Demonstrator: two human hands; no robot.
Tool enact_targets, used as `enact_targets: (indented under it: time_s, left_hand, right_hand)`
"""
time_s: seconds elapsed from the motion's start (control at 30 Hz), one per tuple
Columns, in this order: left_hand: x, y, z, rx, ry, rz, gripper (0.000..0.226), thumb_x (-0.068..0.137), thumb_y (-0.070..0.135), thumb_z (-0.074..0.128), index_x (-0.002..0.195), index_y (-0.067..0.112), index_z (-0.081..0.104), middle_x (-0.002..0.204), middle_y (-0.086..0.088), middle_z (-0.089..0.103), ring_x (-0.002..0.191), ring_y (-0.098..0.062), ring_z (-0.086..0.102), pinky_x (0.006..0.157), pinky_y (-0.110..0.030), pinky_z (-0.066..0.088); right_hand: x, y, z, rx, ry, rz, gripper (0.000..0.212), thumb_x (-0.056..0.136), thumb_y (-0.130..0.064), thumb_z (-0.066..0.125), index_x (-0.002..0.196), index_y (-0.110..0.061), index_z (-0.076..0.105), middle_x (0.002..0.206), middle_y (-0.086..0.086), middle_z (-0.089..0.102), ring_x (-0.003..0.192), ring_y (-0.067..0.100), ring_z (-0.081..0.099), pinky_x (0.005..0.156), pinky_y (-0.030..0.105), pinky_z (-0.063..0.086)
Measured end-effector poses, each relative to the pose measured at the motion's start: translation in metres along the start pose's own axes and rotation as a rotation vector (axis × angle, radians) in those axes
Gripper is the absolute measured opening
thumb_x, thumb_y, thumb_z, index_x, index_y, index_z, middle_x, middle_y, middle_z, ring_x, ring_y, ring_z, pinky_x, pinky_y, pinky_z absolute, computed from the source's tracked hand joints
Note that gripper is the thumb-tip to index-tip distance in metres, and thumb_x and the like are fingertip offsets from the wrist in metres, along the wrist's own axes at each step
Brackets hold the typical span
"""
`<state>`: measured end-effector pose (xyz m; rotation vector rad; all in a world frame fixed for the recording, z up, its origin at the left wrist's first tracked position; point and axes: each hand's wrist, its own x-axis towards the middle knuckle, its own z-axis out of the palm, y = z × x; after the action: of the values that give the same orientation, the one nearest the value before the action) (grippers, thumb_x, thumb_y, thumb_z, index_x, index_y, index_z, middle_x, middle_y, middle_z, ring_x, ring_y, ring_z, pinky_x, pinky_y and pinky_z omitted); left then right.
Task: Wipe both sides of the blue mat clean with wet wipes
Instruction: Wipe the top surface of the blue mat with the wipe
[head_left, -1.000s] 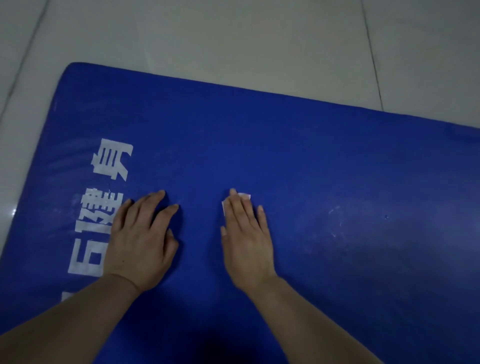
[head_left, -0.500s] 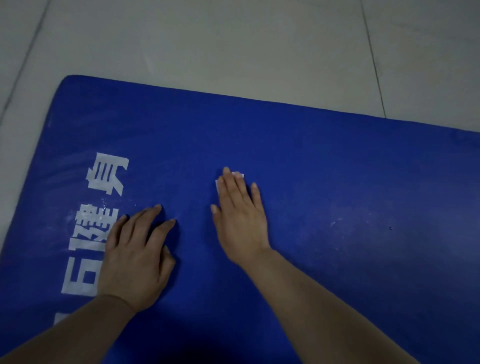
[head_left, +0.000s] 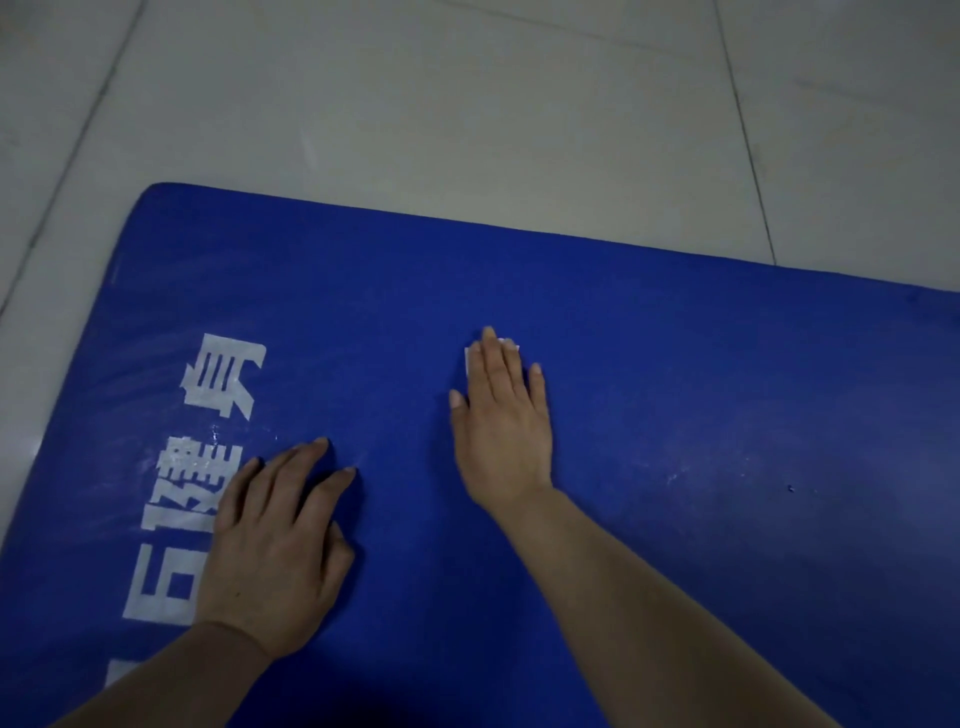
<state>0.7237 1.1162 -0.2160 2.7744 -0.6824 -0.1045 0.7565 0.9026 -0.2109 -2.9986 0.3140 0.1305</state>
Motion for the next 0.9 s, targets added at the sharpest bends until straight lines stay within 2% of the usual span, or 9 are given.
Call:
enact_targets:
  time_s: [0.1, 0.17, 0.2, 0.4, 0.57, 0.67, 0.77, 0.83, 0.9]
  left_hand:
    - [0.000, 0.000, 0.001, 0.002, 0.017, 0.007, 0.047, 0.082, 0.028, 0.037, 0.114, 0.007, 0.064, 0.131, -0.017, 0.052, 0.119, -0.034, 0.045, 0.108, -0.051, 0.024]
    - [0.001, 0.000, 0.001, -0.002, 0.018, 0.010, 0.047, 0.082, 0.028, 0.037, 0.113, 0.007, 0.064, 0.131, -0.017, 0.052, 0.119, -0.034, 0.045, 0.108, -0.051, 0.023]
    - [0.001, 0.000, 0.001, -0.002, 0.018, 0.011, 0.047, 0.082, 0.028, 0.037, 0.113, 0.007, 0.065, 0.130, -0.017, 0.053, 0.119, -0.034, 0.045, 0.108, -0.051, 0.024]
    - [0.028, 0.010, -0.008, -0.063, 0.078, 0.014, 0.039, 0.077, 0.025, 0.038, 0.095, 0.008, 0.068, 0.120, -0.016, 0.057, 0.107, -0.029, 0.048, 0.100, -0.054, 0.034]
    - [0.102, 0.028, 0.000, -0.021, -0.004, 0.013, 0.047, 0.081, 0.027, 0.033, 0.112, 0.010, 0.063, 0.129, -0.012, 0.053, 0.113, -0.026, 0.046, 0.105, -0.054, 0.033]
    - [0.110, 0.027, 0.006, 0.027, -0.055, 0.009, 0.050, 0.081, 0.029, 0.032, 0.117, 0.012, 0.061, 0.133, -0.011, 0.051, 0.117, -0.026, 0.044, 0.108, -0.052, 0.029]
    - [0.110, 0.027, 0.008, 0.042, -0.042, 0.031, 0.049, 0.081, 0.030, 0.033, 0.117, 0.013, 0.062, 0.132, -0.011, 0.051, 0.118, -0.027, 0.042, 0.108, -0.050, 0.026]
    - [0.111, 0.026, 0.009, 0.037, -0.023, 0.040, 0.048, 0.081, 0.031, 0.034, 0.116, 0.013, 0.063, 0.132, -0.012, 0.051, 0.118, -0.027, 0.043, 0.108, -0.049, 0.025]
    - [0.113, 0.025, 0.009, 0.019, -0.021, 0.057, 0.048, 0.081, 0.029, 0.035, 0.116, 0.012, 0.062, 0.133, -0.013, 0.050, 0.119, -0.028, 0.042, 0.109, -0.049, 0.024]
  right_hand:
    - [0.005, 0.034, -0.001, -0.022, -0.042, 0.152, 0.056, 0.101, -0.036, 0.016, 0.151, -0.012, 0.017, 0.160, 0.005, 0.008, 0.147, 0.020, 0.008, 0.118, 0.041, 0.004]
    - [0.007, 0.051, -0.003, 0.043, -0.011, 0.303, 0.055, 0.102, -0.035, 0.020, 0.152, -0.014, 0.011, 0.161, 0.002, 0.002, 0.148, 0.018, 0.001, 0.119, 0.040, 0.001]
    - [0.008, 0.054, -0.003, 0.065, 0.006, 0.318, 0.055, 0.102, -0.034, 0.021, 0.152, -0.014, 0.010, 0.161, 0.001, 0.002, 0.148, 0.017, -0.001, 0.120, 0.040, -0.001]
    - [0.007, 0.053, 0.000, 0.116, 0.042, 0.296, 0.054, 0.102, -0.034, 0.020, 0.152, -0.013, 0.014, 0.160, 0.000, 0.006, 0.148, 0.017, 0.000, 0.120, 0.039, -0.002]
    - [0.006, 0.052, 0.003, 0.113, 0.055, 0.275, 0.072, 0.090, -0.045, -0.004, 0.152, -0.014, 0.015, 0.160, 0.000, 0.007, 0.147, 0.016, 0.002, 0.119, 0.038, -0.002]
    - [0.006, 0.054, 0.004, 0.143, 0.080, 0.270, 0.070, 0.091, -0.044, -0.002, 0.152, -0.015, 0.016, 0.160, -0.001, 0.005, 0.147, 0.015, 0.002, 0.119, 0.038, -0.002]
    - [0.002, 0.054, 0.006, 0.191, 0.173, 0.255, 0.059, 0.096, -0.037, 0.012, 0.149, -0.015, 0.026, 0.159, 0.000, 0.015, 0.146, 0.015, 0.012, 0.118, 0.041, 0.006]
    - [0.001, 0.056, 0.011, 0.201, 0.244, 0.188, 0.052, 0.096, -0.024, 0.022, 0.142, -0.008, 0.042, 0.152, 0.006, 0.034, 0.142, 0.020, 0.026, 0.115, 0.046, 0.023]
    - [0.002, 0.056, 0.014, 0.165, 0.277, 0.100, 0.047, 0.091, -0.009, 0.033, 0.135, -0.001, 0.049, 0.145, 0.012, 0.043, 0.137, 0.026, 0.036, 0.109, 0.048, 0.034]
